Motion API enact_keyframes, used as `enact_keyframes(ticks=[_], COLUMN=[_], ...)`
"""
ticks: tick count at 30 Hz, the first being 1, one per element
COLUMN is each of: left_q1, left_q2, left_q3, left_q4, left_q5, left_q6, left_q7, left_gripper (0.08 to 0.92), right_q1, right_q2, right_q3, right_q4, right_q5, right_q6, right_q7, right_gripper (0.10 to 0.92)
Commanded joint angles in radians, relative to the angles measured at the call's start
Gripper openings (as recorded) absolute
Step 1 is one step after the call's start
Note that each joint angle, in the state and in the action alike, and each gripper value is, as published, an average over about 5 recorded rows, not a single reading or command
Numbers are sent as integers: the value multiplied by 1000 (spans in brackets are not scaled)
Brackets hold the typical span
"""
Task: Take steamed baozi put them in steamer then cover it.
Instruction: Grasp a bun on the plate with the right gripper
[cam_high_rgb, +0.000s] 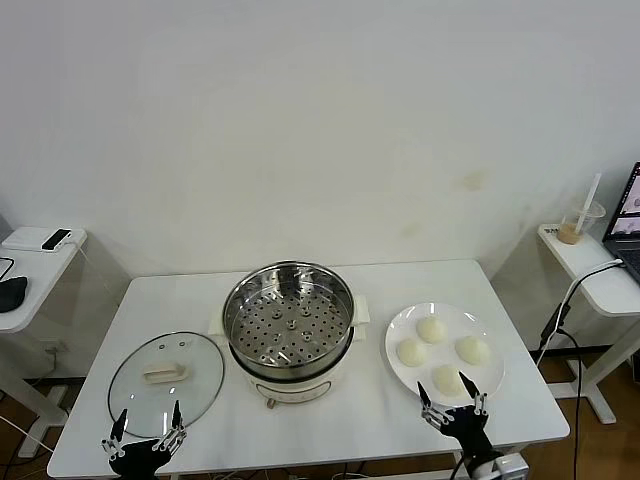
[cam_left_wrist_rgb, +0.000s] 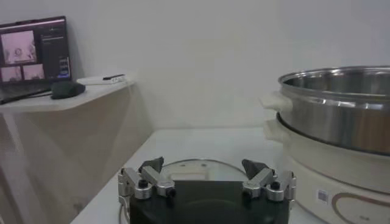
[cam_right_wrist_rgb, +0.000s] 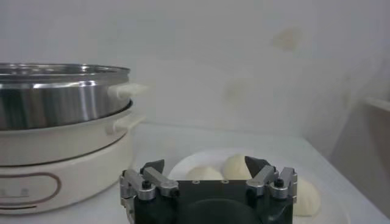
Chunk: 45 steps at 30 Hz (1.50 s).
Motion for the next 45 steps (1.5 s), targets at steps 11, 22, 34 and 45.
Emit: enact_keyframes(ticks=[11, 22, 34, 45], left_q1=[-53, -51, -70, -86], left_q2=[-9, -17, -25, -13], left_q3=[-23, -20, -24, -52], left_q4=[-4, -8, -46, -65], left_q5=[112, 169, 170, 138], left_q6=[46, 35, 45, 65], left_q7=[140, 144, 123, 117], left_gripper=[823, 823, 823, 823], right_q1=[221, 584, 1269, 1617], right_q2=[-124, -494, -696, -585], right_q3=[93, -73, -787, -1238], right_q4=[-41, -276, -567, -786], right_q5=[-526, -735, -454, -408], right_q6=[-89, -135, -170, -109], right_q7=[-59, -401, -771, -1025], right_gripper=[823, 823, 823, 823])
